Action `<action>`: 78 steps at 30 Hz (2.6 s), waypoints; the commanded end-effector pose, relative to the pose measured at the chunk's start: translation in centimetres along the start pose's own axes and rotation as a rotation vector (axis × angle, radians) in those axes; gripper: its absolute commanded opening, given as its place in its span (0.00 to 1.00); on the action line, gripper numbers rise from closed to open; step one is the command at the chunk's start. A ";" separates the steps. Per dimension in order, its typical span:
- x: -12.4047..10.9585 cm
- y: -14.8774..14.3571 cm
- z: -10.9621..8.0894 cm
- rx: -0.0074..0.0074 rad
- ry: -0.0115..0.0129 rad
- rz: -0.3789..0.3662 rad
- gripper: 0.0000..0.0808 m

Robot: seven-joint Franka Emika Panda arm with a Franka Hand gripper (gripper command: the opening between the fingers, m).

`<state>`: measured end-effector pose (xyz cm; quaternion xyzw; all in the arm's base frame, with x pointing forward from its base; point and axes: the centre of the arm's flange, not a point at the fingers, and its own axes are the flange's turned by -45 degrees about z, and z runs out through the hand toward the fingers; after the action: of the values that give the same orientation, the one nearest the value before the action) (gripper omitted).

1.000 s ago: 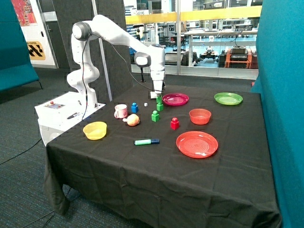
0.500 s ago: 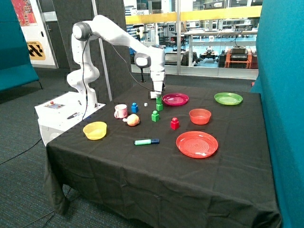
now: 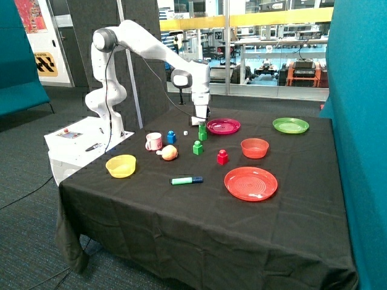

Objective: Stack green blocks

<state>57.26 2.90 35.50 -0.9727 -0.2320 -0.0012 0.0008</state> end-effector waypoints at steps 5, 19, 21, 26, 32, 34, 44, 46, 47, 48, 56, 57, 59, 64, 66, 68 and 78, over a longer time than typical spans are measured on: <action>0.2 -1.0 1.1 -0.0011 -0.0027 0.011 0.73; 0.8 -1.2 0.5 -0.0011 -0.0027 -0.004 0.99; 0.8 -1.2 0.5 -0.0011 -0.0027 -0.005 1.00; 0.7 -1.1 0.4 -0.0011 -0.0027 -0.007 1.00; 0.8 -1.0 0.1 -0.0011 -0.0027 -0.005 1.00; 0.8 -0.9 -0.1 -0.0011 -0.0027 -0.004 1.00; 0.7 -0.9 -1.2 -0.0011 -0.0027 -0.010 1.00; 0.6 -0.9 -1.4 -0.0011 -0.0027 -0.008 1.00; 0.6 -0.9 -1.5 -0.0011 -0.0027 -0.006 1.00; 0.6 -0.8 -1.6 -0.0011 -0.0027 -0.006 1.00; 0.1 0.6 -4.0 -0.0011 -0.0027 0.015 0.97; 0.0 0.8 -4.3 -0.0011 -0.0027 0.018 0.97; -0.2 1.4 -4.9 -0.0011 -0.0027 0.028 0.93; -1.0 2.9 -5.7 -0.0012 -0.0026 0.055 0.81; -1.4 3.6 -5.7 -0.0012 -0.0026 0.070 0.79; -1.7 4.2 -5.6 -0.0012 -0.0026 0.086 0.76; -3.5 7.1 -5.0 -0.0013 -0.0026 0.152 0.59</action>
<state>57.51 -2.06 40.52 -0.9826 -0.1855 -0.0005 -0.0007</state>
